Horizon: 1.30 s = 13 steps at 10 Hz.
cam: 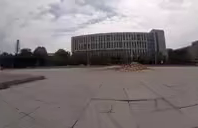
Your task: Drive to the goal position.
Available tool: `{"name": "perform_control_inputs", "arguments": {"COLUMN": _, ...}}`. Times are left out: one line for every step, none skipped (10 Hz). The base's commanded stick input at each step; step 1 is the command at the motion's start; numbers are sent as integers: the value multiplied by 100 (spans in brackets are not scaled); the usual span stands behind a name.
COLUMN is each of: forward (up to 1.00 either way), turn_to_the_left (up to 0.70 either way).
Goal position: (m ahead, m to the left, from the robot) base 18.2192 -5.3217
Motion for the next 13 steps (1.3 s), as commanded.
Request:
{"name": "perform_control_inputs", "arguments": {"forward": 70, "turn_to_the_left": 0}}
{"name": "perform_control_inputs", "arguments": {"forward": 70, "turn_to_the_left": 0}}
{"name": "perform_control_inputs", "arguments": {"forward": 70, "turn_to_the_left": 0}}
{"name": "perform_control_inputs", "arguments": {"forward": 70, "turn_to_the_left": 0}}
{"name": "perform_control_inputs", "arguments": {"forward": 70, "turn_to_the_left": 0}}
{"name": "perform_control_inputs", "arguments": {"forward": 70, "turn_to_the_left": 0}}
{"name": "perform_control_inputs", "arguments": {"forward": 70, "turn_to_the_left": 0}}
{"name": "perform_control_inputs", "arguments": {"forward": 70, "turn_to_the_left": 0}}
{"name": "perform_control_inputs", "arguments": {"forward": 70, "turn_to_the_left": 0}}
{"name": "perform_control_inputs", "arguments": {"forward": 70, "turn_to_the_left": 0}}
{"name": "perform_control_inputs", "arguments": {"forward": 70, "turn_to_the_left": 0}}
{"name": "perform_control_inputs", "arguments": {"forward": 70, "turn_to_the_left": 0}}
{"name": "perform_control_inputs", "arguments": {"forward": 70, "turn_to_the_left": 0}}
